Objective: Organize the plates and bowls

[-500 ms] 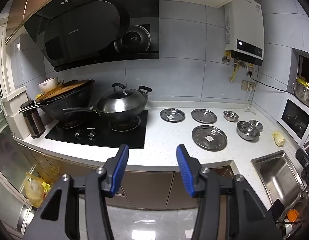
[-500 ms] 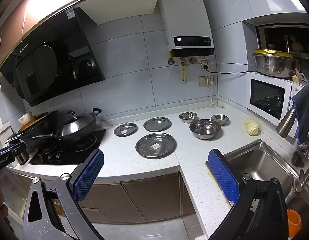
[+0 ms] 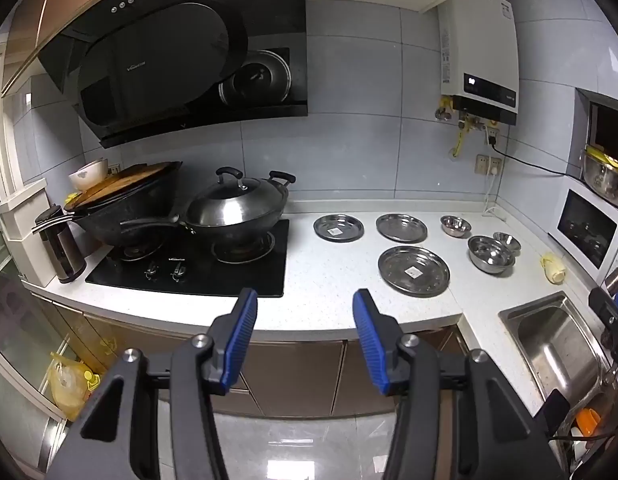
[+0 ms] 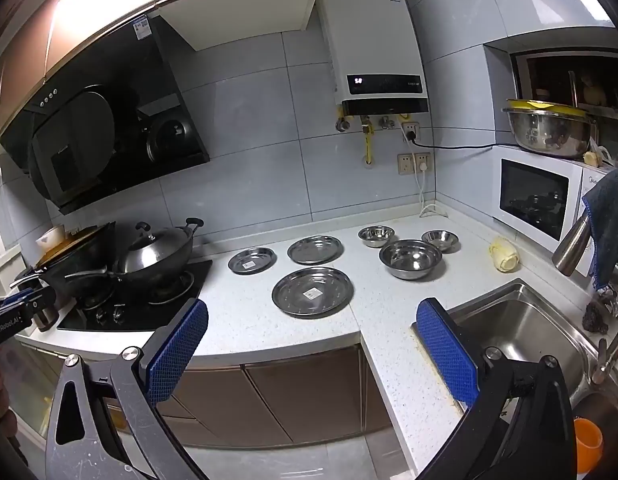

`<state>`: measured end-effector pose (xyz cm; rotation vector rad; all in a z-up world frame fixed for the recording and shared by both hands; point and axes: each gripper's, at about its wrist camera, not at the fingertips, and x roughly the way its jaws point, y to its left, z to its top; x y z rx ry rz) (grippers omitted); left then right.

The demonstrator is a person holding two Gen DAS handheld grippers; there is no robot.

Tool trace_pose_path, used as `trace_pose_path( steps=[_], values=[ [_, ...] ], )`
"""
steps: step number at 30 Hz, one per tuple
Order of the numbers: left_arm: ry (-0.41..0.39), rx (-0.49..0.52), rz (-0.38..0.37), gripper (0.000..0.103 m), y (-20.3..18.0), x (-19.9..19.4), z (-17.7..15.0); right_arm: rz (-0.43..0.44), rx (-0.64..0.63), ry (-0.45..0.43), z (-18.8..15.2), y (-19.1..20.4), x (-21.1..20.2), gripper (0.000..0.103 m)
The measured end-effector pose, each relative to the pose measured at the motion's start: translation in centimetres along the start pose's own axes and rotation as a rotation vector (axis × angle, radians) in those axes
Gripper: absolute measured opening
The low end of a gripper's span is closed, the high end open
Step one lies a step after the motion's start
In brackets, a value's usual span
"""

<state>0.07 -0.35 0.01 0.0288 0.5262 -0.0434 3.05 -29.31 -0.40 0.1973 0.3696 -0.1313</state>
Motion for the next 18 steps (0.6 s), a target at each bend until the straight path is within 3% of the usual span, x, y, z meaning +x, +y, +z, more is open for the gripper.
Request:
trace_pose_path(
  steps=[18],
  values=[
    [0.001, 0.009, 0.006, 0.048, -0.06, 0.16, -0.43, 0.001, 0.004, -0.002, -0.38, -0.15, 0.08, 0.102]
  ],
)
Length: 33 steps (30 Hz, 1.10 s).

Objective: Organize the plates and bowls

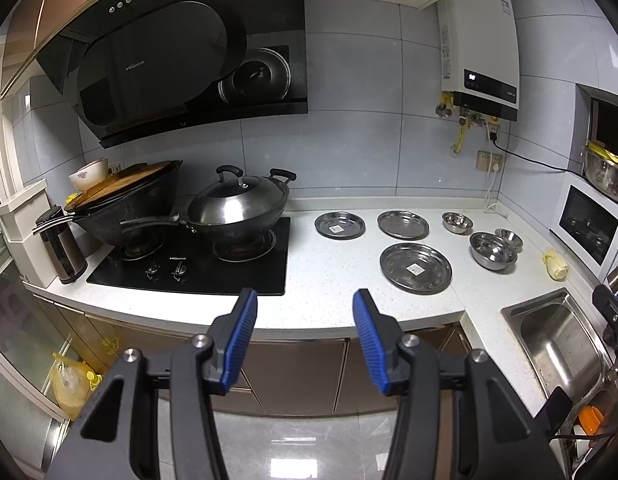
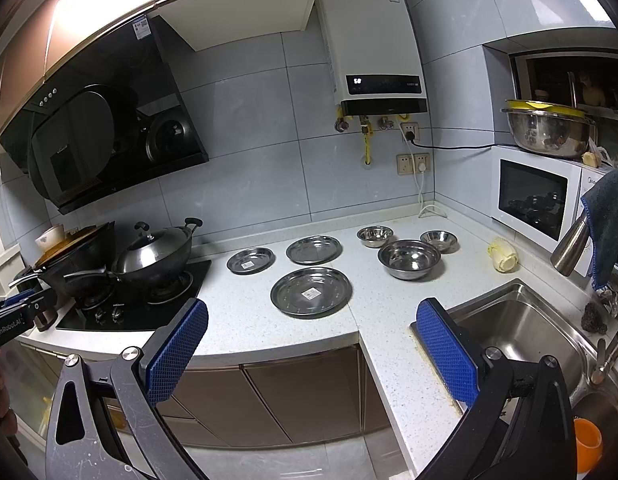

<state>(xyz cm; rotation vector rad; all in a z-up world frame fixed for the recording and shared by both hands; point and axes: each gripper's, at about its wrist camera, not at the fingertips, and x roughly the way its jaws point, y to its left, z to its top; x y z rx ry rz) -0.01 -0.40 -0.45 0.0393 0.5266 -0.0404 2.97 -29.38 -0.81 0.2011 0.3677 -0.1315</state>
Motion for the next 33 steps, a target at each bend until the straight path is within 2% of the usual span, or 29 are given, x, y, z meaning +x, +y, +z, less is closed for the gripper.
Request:
trace_pose_path(
  steps=[33],
  values=[
    [0.010, 0.002, -0.004, 0.048, -0.7, 0.7, 0.1, -0.011, 0.019, 0.012, 0.2, -0.7, 1.2, 0.102]
  ],
)
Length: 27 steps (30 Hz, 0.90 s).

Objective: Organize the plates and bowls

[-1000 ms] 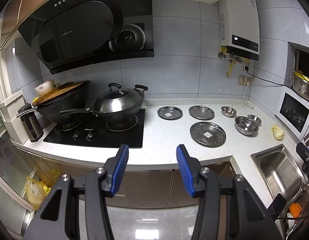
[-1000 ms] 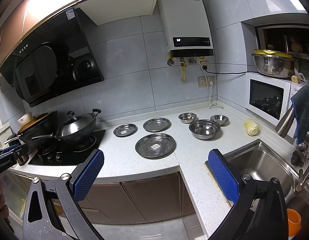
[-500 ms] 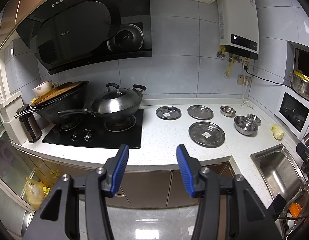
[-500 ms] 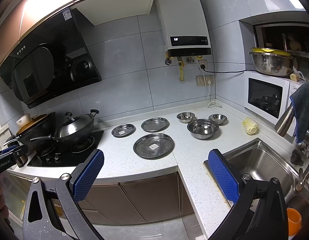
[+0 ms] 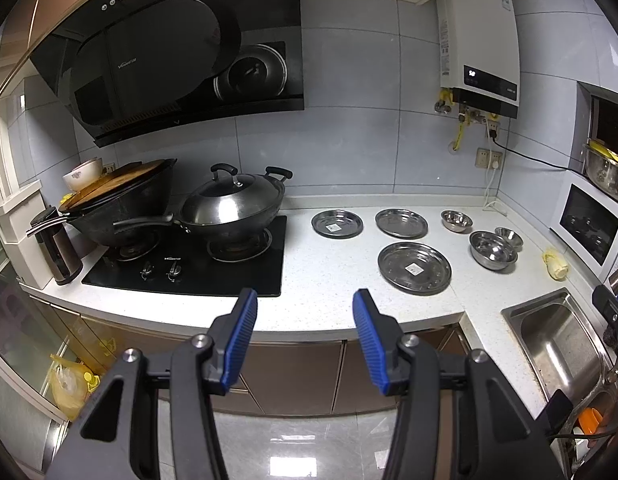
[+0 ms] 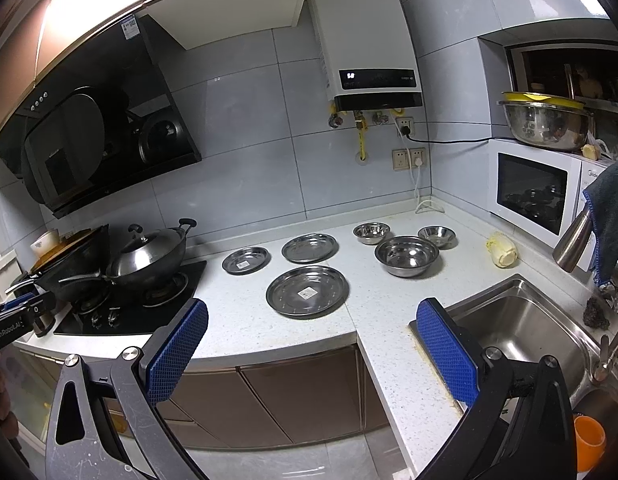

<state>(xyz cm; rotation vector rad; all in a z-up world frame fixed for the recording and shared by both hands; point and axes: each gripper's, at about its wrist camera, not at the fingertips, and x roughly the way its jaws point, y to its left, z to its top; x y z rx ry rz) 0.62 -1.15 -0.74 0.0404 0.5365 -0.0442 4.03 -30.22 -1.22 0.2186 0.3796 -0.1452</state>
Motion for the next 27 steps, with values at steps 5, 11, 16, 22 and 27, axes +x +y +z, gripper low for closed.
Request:
trace_pose_path(
  steps=[5, 11, 16, 22, 27],
  values=[
    [-0.002, -0.003, 0.001, 0.048, 0.0, 0.6, 0.1, 0.004, -0.002, -0.005, 0.0, 0.2, 0.2, 0.102],
    [-0.002, -0.004, 0.001, 0.048, 0.0, 0.6, 0.1, 0.003, -0.004, -0.003, 0.0, 0.4, 0.3, 0.102],
    [-0.001, -0.003, 0.001, 0.048, 0.0, 0.6, 0.1, 0.003, -0.011, -0.004, 0.0, 0.7, 0.3, 0.102],
    [-0.002, -0.004, 0.002, 0.048, 0.0, 0.5, 0.1, 0.000, -0.014, -0.006, 0.1, 1.0, 0.4, 0.102],
    [-0.005, -0.004, 0.003, 0.048, 0.1, 0.6, 0.3, -0.003, -0.019, -0.007, 0.3, 1.3, 0.5, 0.102]
  ],
)
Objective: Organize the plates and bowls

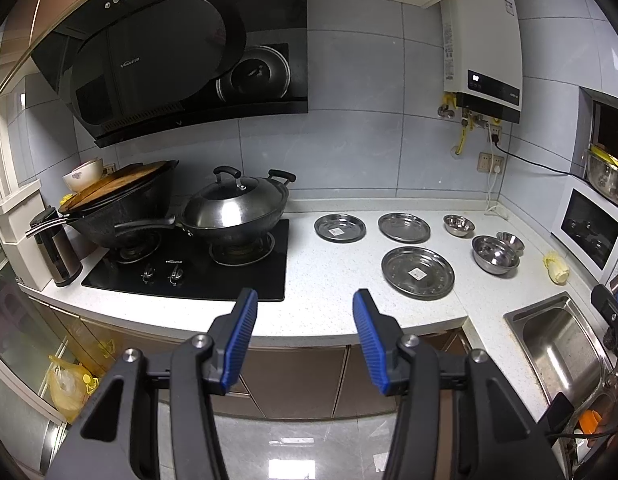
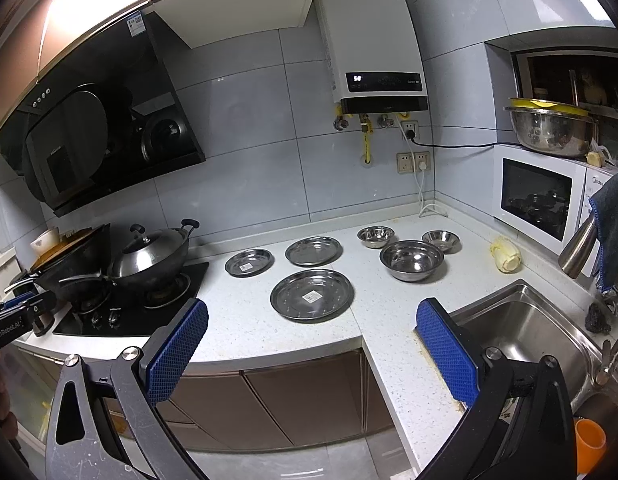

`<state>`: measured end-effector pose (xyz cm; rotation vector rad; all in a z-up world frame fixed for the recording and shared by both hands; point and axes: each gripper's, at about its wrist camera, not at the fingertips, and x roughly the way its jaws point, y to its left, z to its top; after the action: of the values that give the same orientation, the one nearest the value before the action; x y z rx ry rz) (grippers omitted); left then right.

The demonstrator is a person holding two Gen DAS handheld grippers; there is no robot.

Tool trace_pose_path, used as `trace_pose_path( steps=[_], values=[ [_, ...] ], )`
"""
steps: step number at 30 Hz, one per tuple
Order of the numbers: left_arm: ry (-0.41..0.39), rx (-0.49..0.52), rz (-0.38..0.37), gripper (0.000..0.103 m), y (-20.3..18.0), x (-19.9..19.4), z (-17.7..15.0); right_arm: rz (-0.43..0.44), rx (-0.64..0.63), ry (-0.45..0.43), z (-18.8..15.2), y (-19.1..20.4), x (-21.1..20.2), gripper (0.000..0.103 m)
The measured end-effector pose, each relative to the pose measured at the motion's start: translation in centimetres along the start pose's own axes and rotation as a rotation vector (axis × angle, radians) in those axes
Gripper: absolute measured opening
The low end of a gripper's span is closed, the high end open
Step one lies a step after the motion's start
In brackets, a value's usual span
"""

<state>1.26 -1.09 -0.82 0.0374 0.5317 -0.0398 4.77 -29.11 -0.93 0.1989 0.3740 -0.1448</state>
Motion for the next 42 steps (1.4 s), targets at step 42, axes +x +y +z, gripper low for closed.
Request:
trace_pose_path(
  steps=[42],
  values=[
    [-0.048, -0.003, -0.050, 0.048, -1.3, 11.3, 7.5, -0.036, -0.054, -0.064, 4.8, 1.8, 11.1, 0.102]
  ],
)
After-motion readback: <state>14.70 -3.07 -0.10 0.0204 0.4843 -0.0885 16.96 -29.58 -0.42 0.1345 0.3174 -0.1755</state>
